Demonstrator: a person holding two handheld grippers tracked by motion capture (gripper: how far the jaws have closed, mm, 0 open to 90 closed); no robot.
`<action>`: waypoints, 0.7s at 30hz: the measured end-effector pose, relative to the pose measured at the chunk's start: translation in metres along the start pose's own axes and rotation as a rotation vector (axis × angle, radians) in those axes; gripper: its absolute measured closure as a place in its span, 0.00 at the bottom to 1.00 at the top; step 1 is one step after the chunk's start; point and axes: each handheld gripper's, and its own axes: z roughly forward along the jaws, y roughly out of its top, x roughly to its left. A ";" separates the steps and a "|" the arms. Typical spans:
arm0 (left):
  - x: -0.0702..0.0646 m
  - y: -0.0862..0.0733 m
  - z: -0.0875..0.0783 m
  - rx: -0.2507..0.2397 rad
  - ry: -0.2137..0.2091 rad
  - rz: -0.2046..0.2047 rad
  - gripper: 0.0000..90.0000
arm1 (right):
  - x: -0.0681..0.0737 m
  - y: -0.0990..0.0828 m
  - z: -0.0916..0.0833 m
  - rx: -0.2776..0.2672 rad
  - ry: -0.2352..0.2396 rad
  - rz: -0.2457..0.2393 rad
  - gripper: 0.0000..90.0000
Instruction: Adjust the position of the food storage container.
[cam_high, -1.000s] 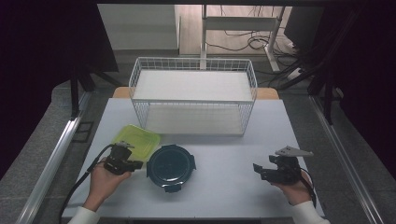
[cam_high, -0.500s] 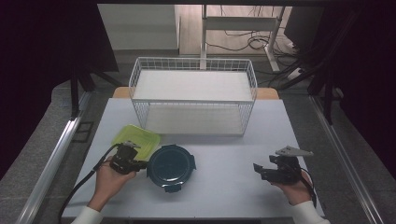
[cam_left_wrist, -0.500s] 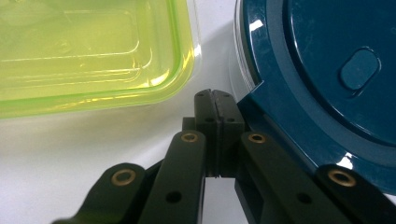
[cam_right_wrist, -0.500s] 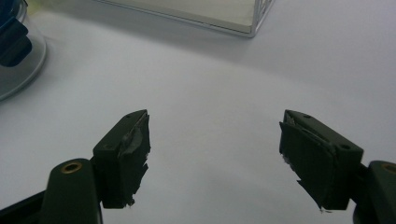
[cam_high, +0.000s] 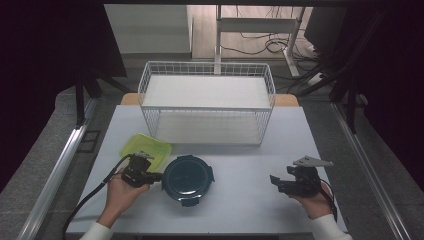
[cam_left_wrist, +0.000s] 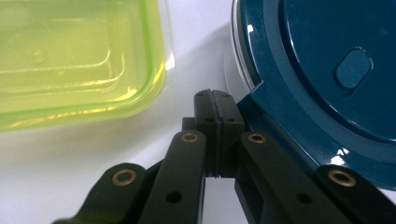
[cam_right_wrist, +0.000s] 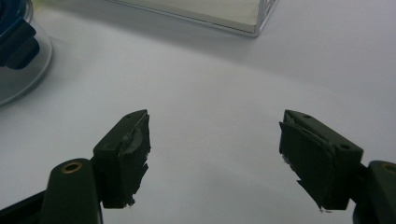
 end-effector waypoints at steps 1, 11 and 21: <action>-0.001 0.001 0.001 -0.005 -0.003 -0.005 1.00 | 0.000 0.000 0.000 0.000 0.000 0.000 0.27; -0.014 0.013 0.013 -0.002 -0.012 0.017 1.00 | 0.001 0.000 0.000 0.000 0.007 0.000 0.27; -0.025 0.024 0.022 -0.011 -0.015 0.015 1.00 | 0.002 0.001 0.000 0.001 0.012 -0.001 0.28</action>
